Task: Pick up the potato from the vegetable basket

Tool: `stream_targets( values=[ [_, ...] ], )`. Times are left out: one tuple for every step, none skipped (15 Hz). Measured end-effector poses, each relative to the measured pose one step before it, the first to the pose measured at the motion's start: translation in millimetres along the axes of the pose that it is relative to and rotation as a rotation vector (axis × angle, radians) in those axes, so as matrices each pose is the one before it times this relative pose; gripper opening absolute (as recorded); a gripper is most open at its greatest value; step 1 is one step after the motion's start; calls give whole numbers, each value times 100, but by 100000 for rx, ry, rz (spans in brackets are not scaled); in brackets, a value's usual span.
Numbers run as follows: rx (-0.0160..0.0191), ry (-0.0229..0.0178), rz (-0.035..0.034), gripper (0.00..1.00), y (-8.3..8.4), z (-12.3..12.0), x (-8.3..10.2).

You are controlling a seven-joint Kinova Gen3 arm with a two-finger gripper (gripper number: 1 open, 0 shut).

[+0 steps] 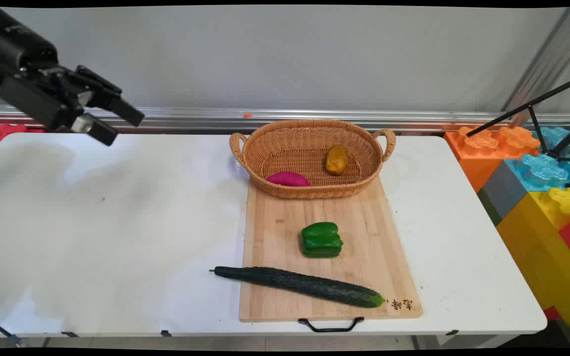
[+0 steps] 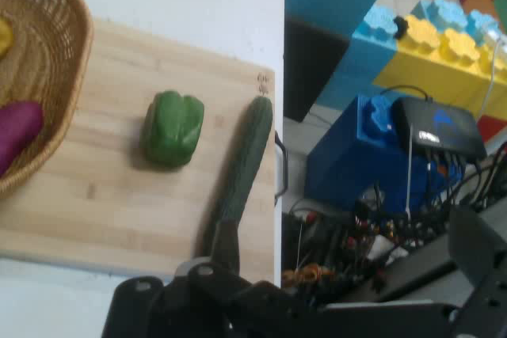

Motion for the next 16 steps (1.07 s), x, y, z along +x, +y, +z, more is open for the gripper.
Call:
stream_targets(
  values=[
    [188, 993, 245, 100, -121, 257, 259],
    [746, 1115, 656, 100, -230, 494, 489],
    [1430, 978, 1156, 100, -303, 528, 581],
    [1977, 916, 1811, 100, -475, 745, 771],
    [2406, 638, 2316, 100, -582, 839, 848],
    [2363, 166, 2440, 100, -581, 802, 790],
    [2937, -142, 3081, 100, -762, 1032, 965],
    [2665, -465, 2488, 100, -781, 962, 823],
    [3270, -642, 1987, 100, -965, 1155, 903],
    [2201, -685, 938, 100, -628, 866, 593],
    [2237, -1085, 656, 100, -691, 1144, 725],
    [2115, -1062, 270, 100, -638, 1198, 740],
    [2360, -1388, -160, 100, -625, 1400, 768],
    [2056, -1494, -525, 100, -568, 1510, 725],
    [1907, -1118, -908, 100, -421, 1225, 553],
    [2106, -1404, -1485, 100, -371, 1460, 553]
  ],
)
